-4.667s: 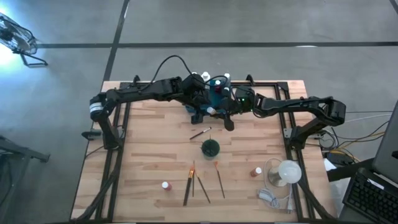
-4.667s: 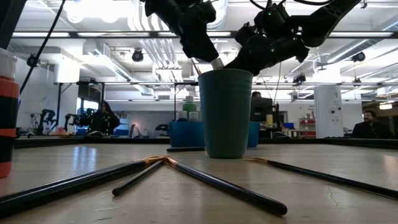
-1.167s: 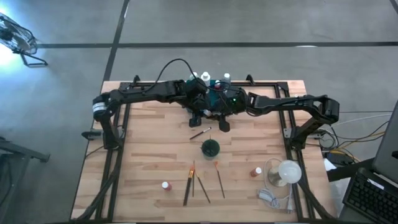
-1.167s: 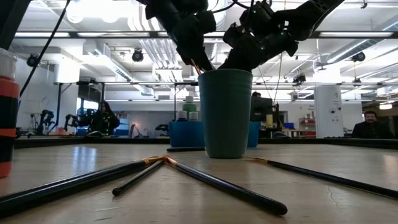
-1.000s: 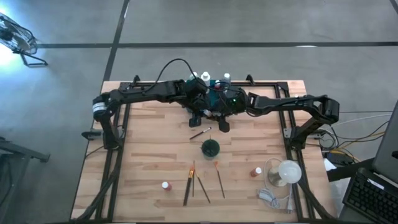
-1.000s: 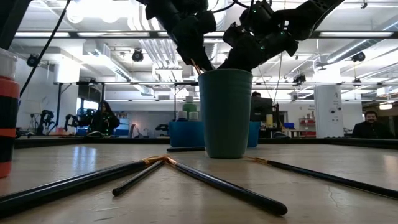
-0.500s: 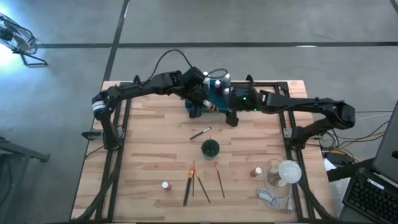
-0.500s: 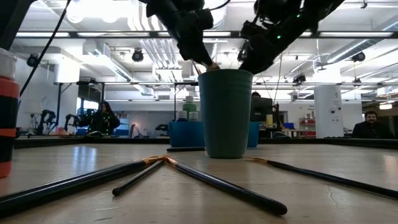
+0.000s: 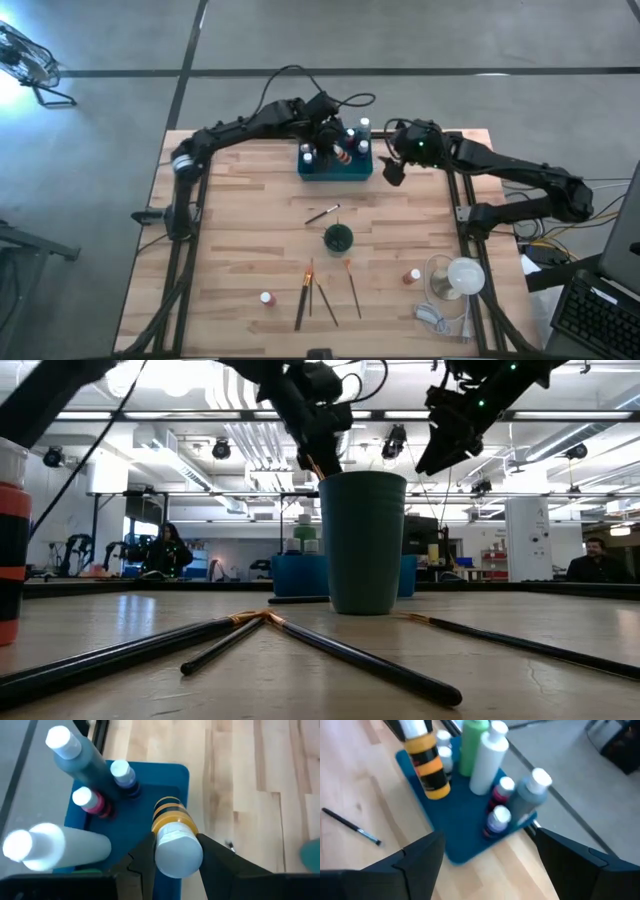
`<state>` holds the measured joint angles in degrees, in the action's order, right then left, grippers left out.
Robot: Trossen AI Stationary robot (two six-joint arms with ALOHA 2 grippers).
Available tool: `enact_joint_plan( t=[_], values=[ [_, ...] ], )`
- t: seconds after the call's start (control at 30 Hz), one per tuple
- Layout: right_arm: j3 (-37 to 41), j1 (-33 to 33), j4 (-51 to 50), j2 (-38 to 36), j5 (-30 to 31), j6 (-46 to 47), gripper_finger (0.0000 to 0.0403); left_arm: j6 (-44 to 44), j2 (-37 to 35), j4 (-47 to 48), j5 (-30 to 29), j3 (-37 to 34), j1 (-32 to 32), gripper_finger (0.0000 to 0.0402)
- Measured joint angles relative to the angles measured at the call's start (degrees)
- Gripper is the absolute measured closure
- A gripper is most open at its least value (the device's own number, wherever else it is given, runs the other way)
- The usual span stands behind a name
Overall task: Pick & Place Paint Supplies
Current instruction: Put the yellow paint bottle into the blue bin
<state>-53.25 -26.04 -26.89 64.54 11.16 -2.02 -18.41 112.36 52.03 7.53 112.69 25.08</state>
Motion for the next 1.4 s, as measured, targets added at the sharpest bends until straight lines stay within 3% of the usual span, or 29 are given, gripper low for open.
enact_joint_plan(
  t=[0.23,0.37,0.73,1.4],
  values=[
    [0.0,-3.7,-5.4,-0.7,0.8,2.0,0.0075,-1.0,9.3,11.7,-0.5,16.4,0.8,0.0279],
    [0.0,-5.1,-7.5,-0.7,1.0,2.0,0.0063,-1.3,12.4,17.0,-3.0,21.4,1.1,0.0279],
    [0.1,-8.3,-8.7,-0.8,0.9,-0.9,0.0045,-1.2,13.1,18.3,-5.3,18.1,2.7,0.0279],
    [0.1,-9.5,-7.4,-0.8,0.7,-1.2,0.0099,0.6,13.1,12.8,-6.0,9.9,3.2,0.0279]
  ],
)
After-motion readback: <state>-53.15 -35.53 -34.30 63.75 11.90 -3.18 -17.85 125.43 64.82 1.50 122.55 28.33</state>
